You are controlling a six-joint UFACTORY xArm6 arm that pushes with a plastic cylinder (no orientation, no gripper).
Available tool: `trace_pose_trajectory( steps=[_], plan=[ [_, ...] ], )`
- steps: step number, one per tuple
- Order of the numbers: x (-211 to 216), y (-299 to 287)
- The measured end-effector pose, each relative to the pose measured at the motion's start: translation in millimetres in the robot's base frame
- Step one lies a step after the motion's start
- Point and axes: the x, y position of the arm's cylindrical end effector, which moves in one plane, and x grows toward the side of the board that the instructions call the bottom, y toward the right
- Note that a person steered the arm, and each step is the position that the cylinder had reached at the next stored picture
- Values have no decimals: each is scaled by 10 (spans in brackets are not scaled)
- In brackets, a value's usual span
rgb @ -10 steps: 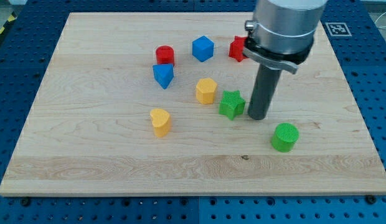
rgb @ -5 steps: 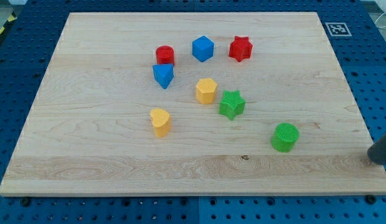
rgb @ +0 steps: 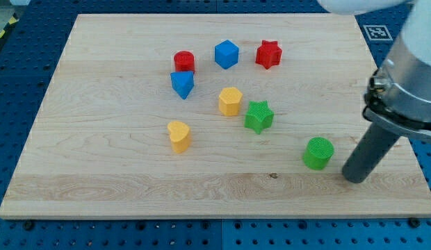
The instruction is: Push the green circle to the right side of the yellow heart
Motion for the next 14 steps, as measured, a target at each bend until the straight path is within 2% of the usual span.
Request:
trace_pose_trajectory(
  steps=[1,3,6,10,14],
  plan=[
    [-16,77],
    [-217,-187],
    [-244,-1140],
    [-328,-794],
    [-431,-1609]
  ],
)
